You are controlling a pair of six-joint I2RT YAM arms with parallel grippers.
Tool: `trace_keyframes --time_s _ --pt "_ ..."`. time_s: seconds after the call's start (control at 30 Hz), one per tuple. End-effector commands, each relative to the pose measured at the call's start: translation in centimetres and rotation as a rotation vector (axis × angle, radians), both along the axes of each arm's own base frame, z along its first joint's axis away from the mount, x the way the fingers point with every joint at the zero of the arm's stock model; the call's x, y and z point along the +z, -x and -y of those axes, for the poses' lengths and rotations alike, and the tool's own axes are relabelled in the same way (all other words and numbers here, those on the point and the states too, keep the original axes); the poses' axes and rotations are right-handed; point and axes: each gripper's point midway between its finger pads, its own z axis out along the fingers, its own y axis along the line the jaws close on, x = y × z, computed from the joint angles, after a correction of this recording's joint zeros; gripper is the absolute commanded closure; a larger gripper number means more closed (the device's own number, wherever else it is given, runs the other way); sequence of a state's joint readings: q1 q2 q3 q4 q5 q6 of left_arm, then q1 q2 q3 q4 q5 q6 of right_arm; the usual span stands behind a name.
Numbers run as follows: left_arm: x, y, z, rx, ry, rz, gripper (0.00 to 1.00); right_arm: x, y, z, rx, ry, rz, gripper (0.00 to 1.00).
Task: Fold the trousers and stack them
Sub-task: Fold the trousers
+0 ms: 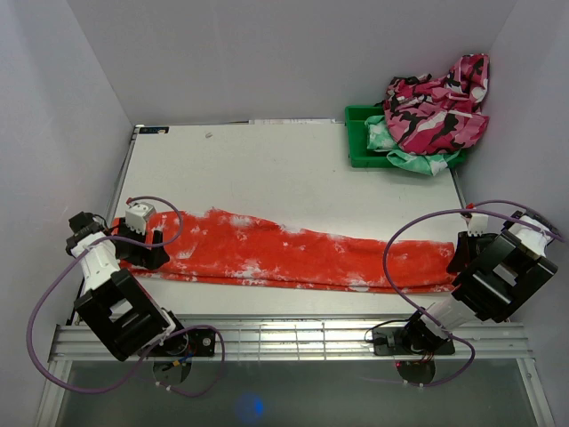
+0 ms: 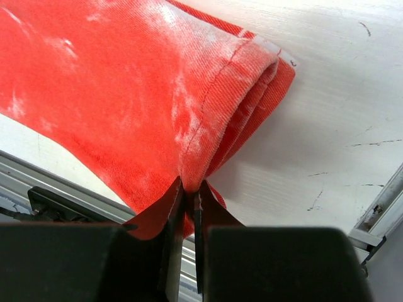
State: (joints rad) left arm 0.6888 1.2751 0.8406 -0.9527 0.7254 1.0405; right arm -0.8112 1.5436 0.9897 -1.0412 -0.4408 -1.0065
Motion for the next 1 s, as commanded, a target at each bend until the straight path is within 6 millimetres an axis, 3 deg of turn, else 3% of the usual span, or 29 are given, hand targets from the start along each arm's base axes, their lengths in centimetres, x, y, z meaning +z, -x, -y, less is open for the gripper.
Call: trace_keyframes --time_s 0.0,0.13,0.37,0.6,0.97 --pt "0.1 -0.4 -1.4 0.042 -0.105 0.056 0.02 0.5 0.4 -0.3 0.024 0.008 0.012 0.92" --pt "-1.0 0.1 -3.2 0.075 -0.193 0.005 0.02 -0.3 0.8 -0.1 0.029 0.027 -0.003 0.92" --pt "-2.8 1.0 -7.6 0.12 -0.454 -0.027 0.02 0.3 -0.1 0.7 0.015 0.039 0.012 0.92" --pt "-3.7 1.2 -10.6 0.246 -0.515 -0.084 0.02 0.5 -0.1 1.0 0.024 0.058 0.014 0.92" --pt "-5.3 2.4 -11.2 0.234 -0.515 -0.151 0.02 0.5 -0.2 1.3 0.024 0.067 0.012 0.92"
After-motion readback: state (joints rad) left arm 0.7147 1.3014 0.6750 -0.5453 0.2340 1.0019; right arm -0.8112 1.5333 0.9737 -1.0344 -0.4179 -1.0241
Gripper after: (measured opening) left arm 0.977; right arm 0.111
